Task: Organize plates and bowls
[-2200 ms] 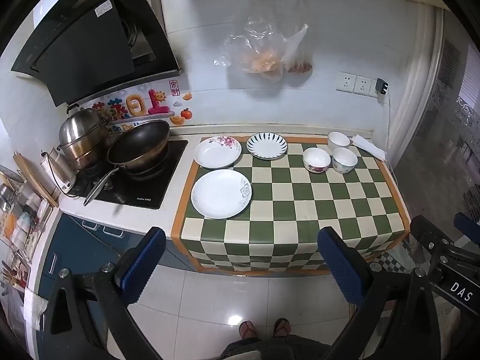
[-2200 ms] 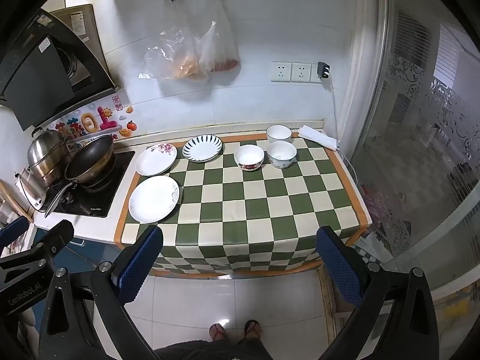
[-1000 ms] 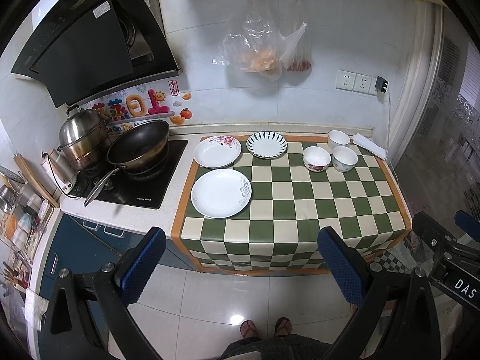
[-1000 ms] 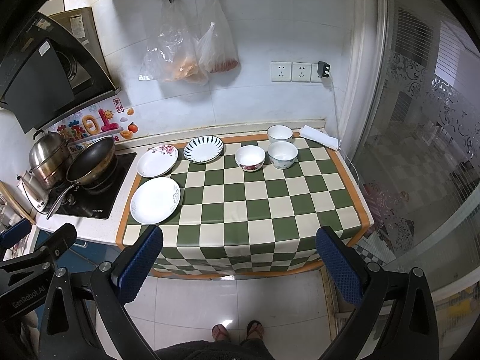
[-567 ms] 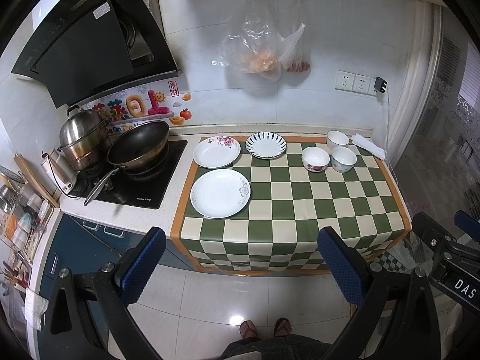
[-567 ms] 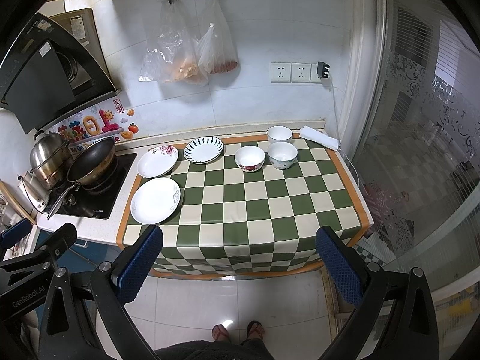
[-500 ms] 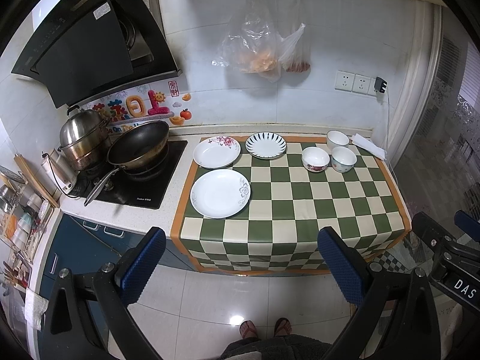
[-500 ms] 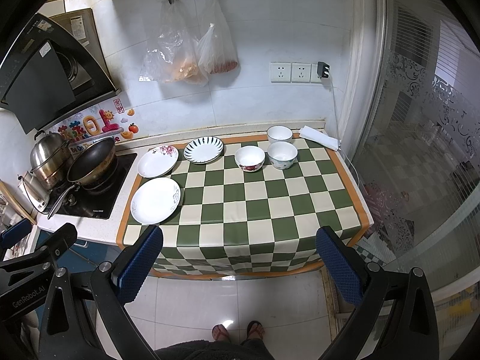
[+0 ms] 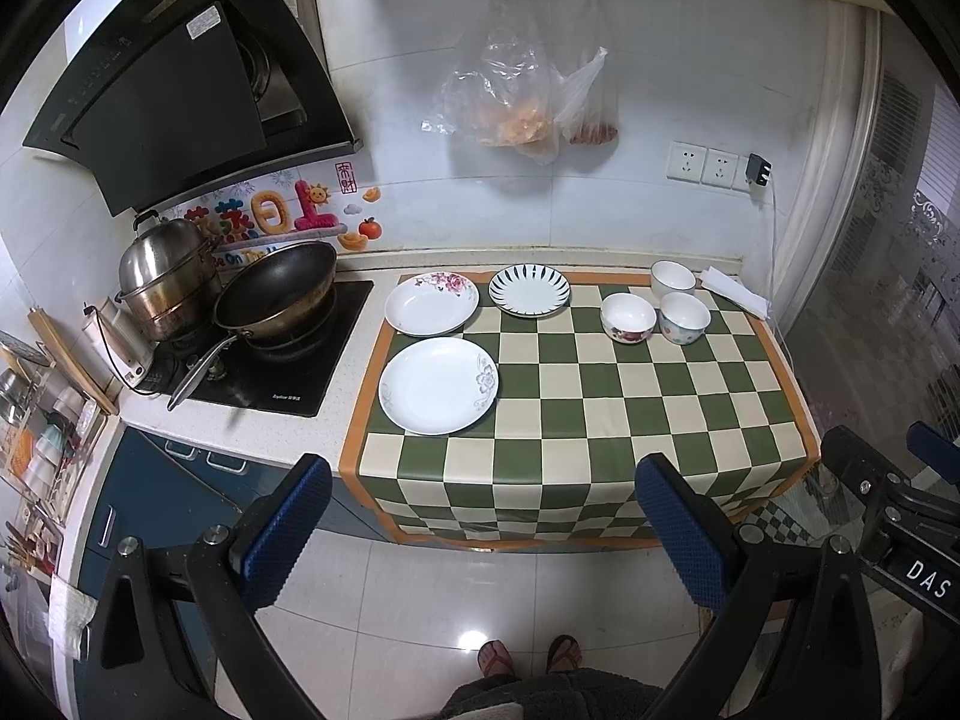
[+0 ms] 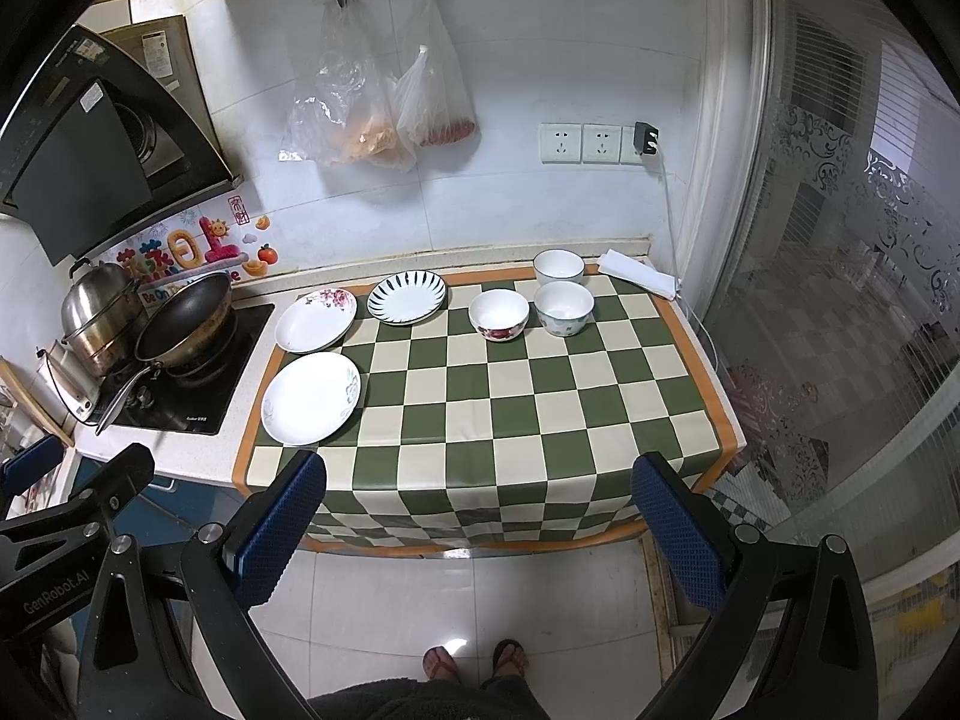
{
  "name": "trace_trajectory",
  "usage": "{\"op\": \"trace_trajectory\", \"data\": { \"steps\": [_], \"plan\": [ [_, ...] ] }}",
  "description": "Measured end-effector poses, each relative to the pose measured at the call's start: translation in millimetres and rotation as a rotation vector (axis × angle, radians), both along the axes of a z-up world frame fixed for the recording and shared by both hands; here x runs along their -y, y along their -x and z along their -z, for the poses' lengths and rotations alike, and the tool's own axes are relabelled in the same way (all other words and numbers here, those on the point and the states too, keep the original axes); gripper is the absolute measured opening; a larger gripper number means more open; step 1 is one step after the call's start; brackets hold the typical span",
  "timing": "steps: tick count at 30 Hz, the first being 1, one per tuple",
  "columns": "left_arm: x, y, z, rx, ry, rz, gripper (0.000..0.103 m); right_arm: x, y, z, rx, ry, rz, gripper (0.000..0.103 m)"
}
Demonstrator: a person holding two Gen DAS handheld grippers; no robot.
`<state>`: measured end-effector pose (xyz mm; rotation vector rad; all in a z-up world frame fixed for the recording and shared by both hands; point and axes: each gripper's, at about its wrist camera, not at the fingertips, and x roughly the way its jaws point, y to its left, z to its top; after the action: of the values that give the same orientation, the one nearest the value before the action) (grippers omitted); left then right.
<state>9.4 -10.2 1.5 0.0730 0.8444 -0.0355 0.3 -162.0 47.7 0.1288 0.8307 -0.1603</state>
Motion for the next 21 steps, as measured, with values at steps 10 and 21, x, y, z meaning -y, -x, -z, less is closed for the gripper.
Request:
{"op": "trace_trajectory", "data": {
  "steps": [10, 21],
  "plan": [
    [1.7, 1.3, 0.3, 0.002, 0.001, 0.001, 0.103, 0.5, 0.5, -1.6, 0.004, 0.003, 0.000, 0.103],
    [11.5, -4.0, -14.9, 0.022, -0.012, 0.001, 0.103, 4.0, 1.6, -1.1, 0.017, -0.025, 0.022, 0.103]
  ]
}}
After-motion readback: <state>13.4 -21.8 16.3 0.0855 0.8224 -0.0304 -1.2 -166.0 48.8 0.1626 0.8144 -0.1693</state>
